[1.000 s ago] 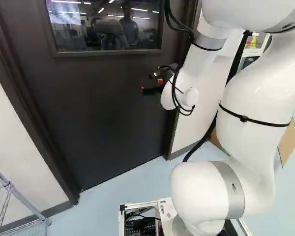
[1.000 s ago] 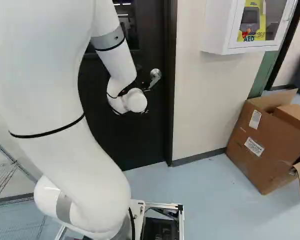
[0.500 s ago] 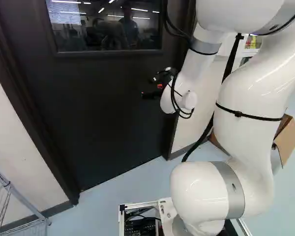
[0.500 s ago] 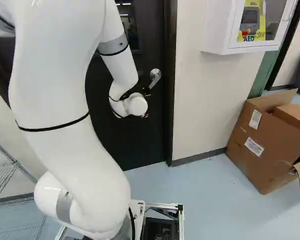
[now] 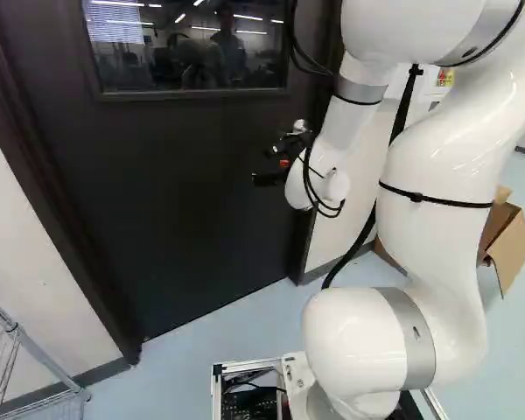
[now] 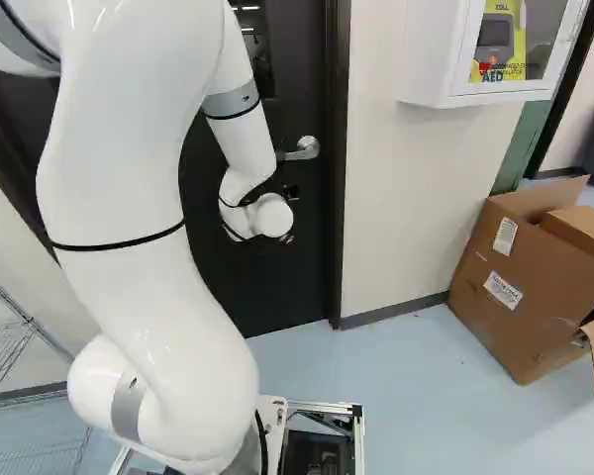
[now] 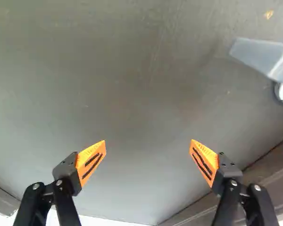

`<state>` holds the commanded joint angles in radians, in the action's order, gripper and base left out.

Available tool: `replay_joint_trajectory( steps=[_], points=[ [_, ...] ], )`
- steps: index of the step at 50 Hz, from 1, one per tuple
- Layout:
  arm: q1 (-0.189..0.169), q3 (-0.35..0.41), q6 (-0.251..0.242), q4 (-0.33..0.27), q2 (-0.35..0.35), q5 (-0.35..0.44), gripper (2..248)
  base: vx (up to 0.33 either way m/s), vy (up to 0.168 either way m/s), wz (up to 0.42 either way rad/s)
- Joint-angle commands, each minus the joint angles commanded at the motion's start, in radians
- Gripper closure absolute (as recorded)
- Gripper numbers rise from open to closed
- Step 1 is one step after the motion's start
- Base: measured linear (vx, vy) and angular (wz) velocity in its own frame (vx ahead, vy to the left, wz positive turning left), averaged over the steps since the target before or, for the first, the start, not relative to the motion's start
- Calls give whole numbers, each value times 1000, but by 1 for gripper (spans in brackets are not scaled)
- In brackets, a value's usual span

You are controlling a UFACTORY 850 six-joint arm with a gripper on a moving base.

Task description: Open the door and move inside

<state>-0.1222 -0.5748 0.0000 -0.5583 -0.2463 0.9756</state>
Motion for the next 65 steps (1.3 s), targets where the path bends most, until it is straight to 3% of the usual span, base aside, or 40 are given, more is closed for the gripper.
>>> replay_joint_trajectory(
  steps=[22,65],
  points=[
    [0,-4,0,0,-32,0,3,0,0,0],
    [-7,26,0,20,-7,0,3,0,0,0]
  ],
)
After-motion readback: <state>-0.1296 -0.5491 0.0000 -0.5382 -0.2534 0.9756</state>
